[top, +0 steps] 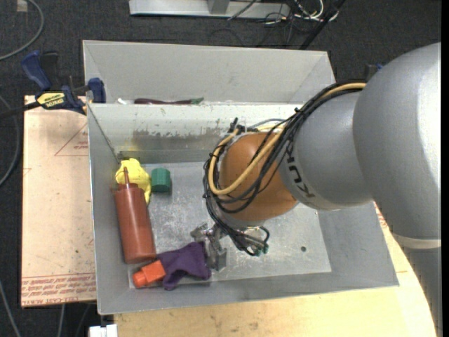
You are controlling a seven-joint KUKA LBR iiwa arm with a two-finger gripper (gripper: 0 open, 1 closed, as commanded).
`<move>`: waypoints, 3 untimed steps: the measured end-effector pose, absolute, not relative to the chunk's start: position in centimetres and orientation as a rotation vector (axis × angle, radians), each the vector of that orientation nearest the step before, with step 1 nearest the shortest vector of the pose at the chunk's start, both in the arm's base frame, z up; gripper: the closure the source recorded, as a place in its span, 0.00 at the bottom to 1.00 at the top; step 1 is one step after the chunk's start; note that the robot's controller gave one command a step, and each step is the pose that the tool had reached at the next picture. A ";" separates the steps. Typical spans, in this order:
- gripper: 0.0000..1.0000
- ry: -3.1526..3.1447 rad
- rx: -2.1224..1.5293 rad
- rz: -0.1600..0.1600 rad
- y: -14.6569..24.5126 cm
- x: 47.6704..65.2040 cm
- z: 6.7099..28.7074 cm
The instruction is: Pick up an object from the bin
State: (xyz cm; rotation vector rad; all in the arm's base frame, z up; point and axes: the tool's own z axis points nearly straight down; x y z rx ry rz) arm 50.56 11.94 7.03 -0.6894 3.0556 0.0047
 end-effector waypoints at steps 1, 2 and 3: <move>1.00 3.059 -0.691 0.004 11.9 50.5 7.3; 1.00 2.909 -1.154 0.005 15.5 52.6 15.4; 1.00 2.909 -1.153 0.005 15.5 52.6 15.4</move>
Offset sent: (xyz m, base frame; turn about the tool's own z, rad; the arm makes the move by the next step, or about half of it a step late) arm 0.0201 0.0348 0.0837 -0.3146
